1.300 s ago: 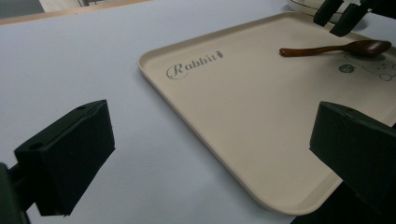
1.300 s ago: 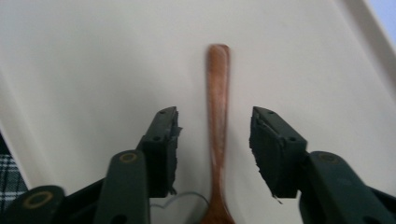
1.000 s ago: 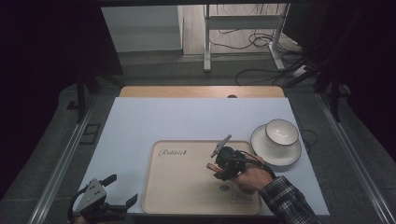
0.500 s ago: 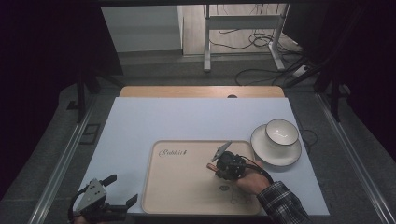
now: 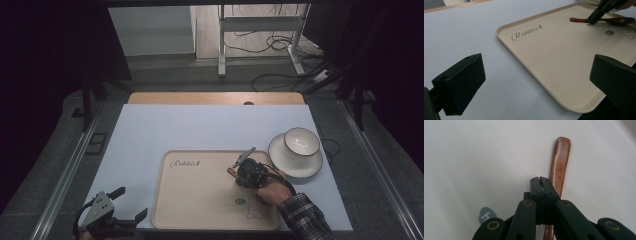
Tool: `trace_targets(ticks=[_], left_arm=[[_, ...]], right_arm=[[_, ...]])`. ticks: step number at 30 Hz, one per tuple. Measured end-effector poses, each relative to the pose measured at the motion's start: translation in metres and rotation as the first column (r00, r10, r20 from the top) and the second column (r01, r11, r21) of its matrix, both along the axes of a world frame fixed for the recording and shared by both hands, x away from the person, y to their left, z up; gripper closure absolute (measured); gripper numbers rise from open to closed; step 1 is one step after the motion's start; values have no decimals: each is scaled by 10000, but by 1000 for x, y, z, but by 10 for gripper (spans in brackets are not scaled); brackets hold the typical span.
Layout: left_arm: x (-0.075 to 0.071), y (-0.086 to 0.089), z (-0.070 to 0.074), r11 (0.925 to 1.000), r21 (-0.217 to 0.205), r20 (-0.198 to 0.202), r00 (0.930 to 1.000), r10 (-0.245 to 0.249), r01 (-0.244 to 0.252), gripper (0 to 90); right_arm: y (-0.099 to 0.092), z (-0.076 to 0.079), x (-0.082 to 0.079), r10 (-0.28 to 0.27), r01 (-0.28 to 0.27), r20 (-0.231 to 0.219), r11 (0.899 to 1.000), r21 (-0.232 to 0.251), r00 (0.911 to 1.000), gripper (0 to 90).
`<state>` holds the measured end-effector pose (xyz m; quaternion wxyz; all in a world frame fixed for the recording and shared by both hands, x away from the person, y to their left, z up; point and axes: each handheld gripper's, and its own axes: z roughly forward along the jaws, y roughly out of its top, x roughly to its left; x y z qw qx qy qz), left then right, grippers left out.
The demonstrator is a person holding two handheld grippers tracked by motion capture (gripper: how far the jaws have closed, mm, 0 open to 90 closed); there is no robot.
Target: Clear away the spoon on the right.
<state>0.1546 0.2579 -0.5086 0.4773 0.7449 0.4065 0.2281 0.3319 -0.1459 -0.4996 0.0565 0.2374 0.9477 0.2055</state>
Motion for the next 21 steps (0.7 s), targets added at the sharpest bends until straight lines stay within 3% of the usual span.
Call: trace_targets(ticks=[21], left_arm=[[0,-1,0,10000,44,-19,10000,-45,45,0]], right_arm=[[-24,1,16,-951,945,289,9953,211,9950,899]])
